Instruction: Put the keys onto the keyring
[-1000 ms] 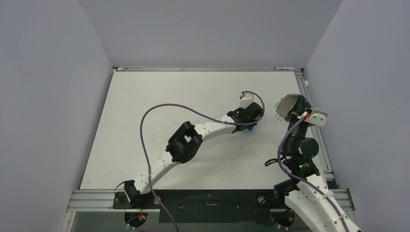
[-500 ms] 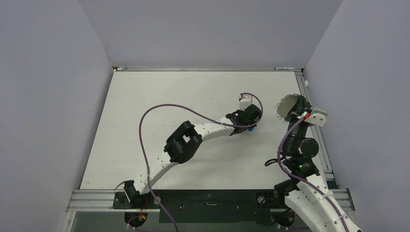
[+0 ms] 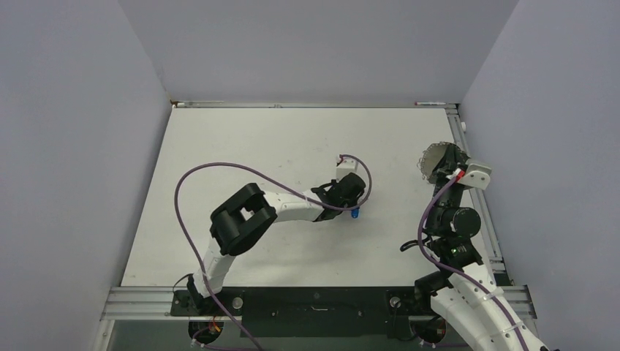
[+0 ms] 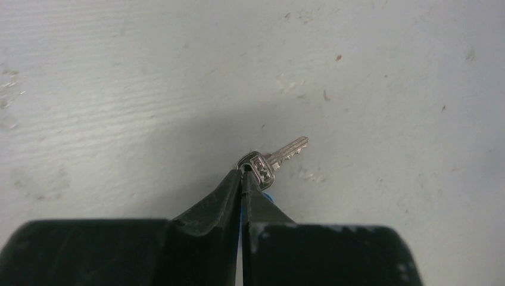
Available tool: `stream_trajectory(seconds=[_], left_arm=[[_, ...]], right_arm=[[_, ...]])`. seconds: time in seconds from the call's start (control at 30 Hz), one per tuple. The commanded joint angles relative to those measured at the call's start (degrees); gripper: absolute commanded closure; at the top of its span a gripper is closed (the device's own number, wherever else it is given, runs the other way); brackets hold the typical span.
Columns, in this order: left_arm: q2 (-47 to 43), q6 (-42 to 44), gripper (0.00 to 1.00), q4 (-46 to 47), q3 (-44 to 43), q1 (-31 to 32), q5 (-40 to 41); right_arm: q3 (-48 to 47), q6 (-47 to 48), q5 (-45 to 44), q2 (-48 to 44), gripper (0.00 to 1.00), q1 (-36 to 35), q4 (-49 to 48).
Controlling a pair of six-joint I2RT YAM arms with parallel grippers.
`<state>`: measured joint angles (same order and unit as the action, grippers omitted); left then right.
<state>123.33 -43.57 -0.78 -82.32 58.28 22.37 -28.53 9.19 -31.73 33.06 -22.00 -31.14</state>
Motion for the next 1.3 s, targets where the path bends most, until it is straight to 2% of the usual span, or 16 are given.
stream_trajectory(seconds=[0.0,0.3,0.5,0.63,0.83,1.03,1.13,1.27], left_arm=[[-10.62,4.75,1.0,6.51,8.87,-0.35,1.93],[-27.08,9.21,1.0,5.82,24.93,-0.79,4.4],[-37.66,9.26,1.0,6.33,38.8,-1.04,5.96],[-43.2,8.96,1.0,5.92,44.9,-0.98,6.81],[-49.3,9.12,1.0,3.63,49.94,-1.06,8.0],[-53.87,10.34,1.0,1.66,52.85,-1.02,7.7],[-55.53,10.61,1.0,1.13,54.47,-1.0,6.8],[-56.61,9.57,1.0,0.86,56.08,-1.06,6.8]], right_arm=[[0.16,-0.7,3.02,1.22,0.95,-0.89,-1.7],[-1.15,-4.15,9.87,4.17,0.95,-1.9,-0.12],[-2.42,-8.67,23.09,6.73,0.95,-1.91,-0.22],[-5.1,-11.93,31.03,9.66,0.95,-1.78,1.48],[-10.06,-14.26,41.7,14.86,0.95,-1.73,5.97],[-4.72,-13.15,56.11,13.7,0.95,-2.1,-3.31],[-2.33,-12.66,59.68,12.94,0.95,-3.06,-7.15],[-1.92,-9.79,60.99,13.14,0.95,-6.83,-5.89]])
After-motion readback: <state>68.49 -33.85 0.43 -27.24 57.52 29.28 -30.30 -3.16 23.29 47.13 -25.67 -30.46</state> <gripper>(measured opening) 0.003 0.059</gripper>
